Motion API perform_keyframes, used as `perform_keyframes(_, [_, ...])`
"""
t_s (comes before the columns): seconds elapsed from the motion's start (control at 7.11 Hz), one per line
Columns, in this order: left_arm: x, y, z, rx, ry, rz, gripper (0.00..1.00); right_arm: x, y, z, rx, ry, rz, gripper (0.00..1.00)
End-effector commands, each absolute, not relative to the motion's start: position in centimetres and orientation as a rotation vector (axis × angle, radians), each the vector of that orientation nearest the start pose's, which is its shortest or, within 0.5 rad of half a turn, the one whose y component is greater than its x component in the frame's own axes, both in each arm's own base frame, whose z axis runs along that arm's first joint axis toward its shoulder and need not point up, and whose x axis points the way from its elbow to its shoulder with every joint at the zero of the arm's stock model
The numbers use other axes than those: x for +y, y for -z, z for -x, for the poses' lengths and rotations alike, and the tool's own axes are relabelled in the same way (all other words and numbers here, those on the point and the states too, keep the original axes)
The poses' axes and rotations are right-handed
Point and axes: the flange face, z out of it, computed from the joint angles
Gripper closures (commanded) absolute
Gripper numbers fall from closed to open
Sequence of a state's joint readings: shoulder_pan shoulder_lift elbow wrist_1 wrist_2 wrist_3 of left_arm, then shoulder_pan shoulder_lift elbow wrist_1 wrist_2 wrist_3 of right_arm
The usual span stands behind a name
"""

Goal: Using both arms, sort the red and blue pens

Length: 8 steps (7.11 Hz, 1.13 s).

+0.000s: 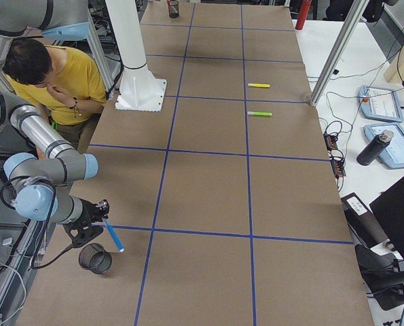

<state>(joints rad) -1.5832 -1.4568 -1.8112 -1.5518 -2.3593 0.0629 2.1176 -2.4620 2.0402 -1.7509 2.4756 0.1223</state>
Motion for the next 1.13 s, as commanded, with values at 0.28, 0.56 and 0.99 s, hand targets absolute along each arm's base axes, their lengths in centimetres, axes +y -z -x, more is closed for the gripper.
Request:
perform_keyframes(0.28, [-44.6,-59.6,6.8,0.783,-0.094,-0.141,0.0,-2.9,-68.0,-15.5,-0.995,-0.932,0.516,1.0])
perform_keyframes(0.56, [-44.2,-60.1,6.3,0.784,-0.1,-0.126,0.0,0.4,-67.8,-16.6,-1.047,-1.034,0.624,1.0])
perform_keyframes(0.99, [-44.1,-60.3,6.2,0.785,-0.102,-0.122,0.0,1.0,-70.8,-14.0,-1.214,-1.111,0.762,1.0])
